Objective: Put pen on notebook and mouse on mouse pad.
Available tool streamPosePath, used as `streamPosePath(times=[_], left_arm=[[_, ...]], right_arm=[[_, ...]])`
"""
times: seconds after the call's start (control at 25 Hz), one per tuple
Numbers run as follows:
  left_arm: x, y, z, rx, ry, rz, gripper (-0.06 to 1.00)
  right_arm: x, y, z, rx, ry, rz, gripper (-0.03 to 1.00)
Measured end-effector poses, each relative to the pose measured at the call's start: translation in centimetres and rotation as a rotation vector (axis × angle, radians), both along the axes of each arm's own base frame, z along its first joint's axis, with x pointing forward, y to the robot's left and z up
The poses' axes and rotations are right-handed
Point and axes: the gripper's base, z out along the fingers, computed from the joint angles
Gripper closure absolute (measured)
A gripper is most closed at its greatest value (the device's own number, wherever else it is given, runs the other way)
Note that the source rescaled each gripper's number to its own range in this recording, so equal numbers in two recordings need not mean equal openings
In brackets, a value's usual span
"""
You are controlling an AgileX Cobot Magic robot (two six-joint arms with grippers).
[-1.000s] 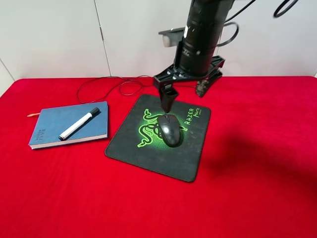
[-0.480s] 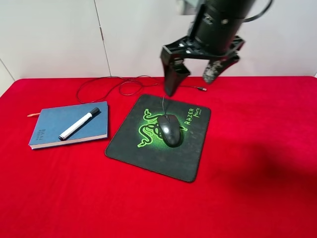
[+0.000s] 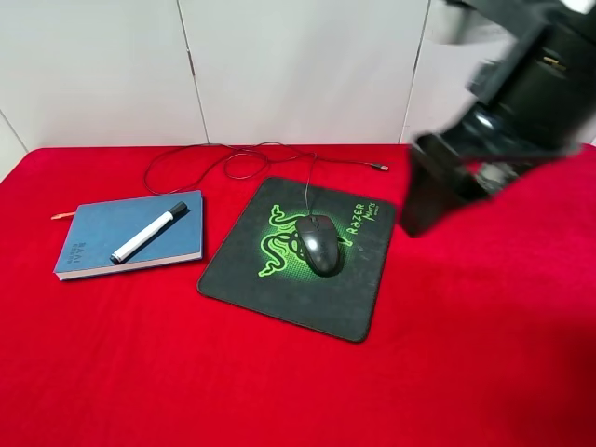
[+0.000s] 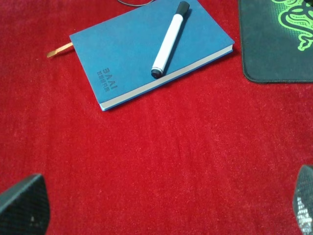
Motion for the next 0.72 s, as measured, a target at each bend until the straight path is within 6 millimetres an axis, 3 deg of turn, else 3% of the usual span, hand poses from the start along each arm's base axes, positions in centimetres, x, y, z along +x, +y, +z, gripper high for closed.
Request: streamPosePath(times=[0.4, 0.72], left_arm=[[0.0, 0.0, 0.0, 0.0, 0.0, 0.0, -0.05], [0.0, 0.0, 0.0, 0.005, 0.0, 0.003, -0.05]], right_arm=[[-6.9, -5.7, -1.8, -0.018, -0.09, 0.0, -0.03], [-11.4, -9.8, -2.7, 0.146, -0.336, -0.103, -0.03]])
